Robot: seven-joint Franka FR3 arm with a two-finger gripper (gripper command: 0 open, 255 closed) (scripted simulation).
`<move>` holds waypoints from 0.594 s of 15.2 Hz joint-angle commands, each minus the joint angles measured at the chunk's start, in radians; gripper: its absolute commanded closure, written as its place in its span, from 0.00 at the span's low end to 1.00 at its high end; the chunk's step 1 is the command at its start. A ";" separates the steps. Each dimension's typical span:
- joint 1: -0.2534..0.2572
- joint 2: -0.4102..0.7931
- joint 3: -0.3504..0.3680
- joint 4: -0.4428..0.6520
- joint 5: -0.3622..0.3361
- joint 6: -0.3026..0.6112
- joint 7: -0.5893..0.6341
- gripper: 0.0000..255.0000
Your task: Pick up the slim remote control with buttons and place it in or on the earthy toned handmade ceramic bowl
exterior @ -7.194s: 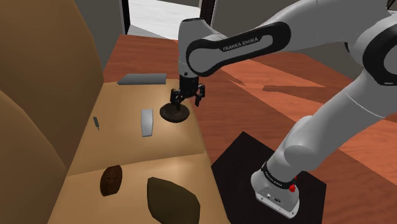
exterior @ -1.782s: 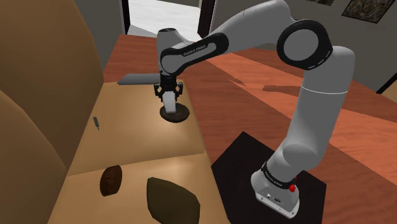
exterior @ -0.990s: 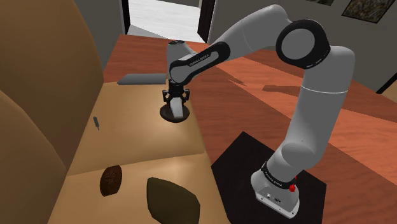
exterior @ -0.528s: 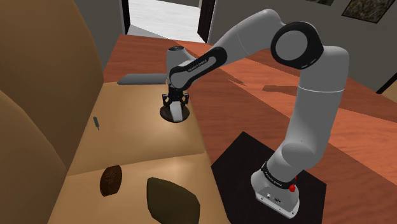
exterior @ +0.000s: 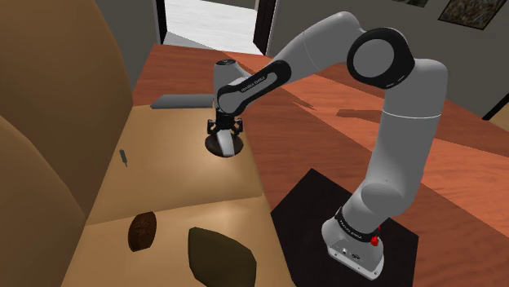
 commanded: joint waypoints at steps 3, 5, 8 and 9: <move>0.000 0.000 0.000 0.000 0.000 0.000 0.000 0.00; -0.002 -0.040 0.007 0.018 0.014 -0.056 -0.009 0.00; -0.003 -0.072 0.013 0.038 0.026 -0.108 -0.017 0.00; -0.003 -0.072 0.013 0.038 0.026 -0.108 -0.017 0.00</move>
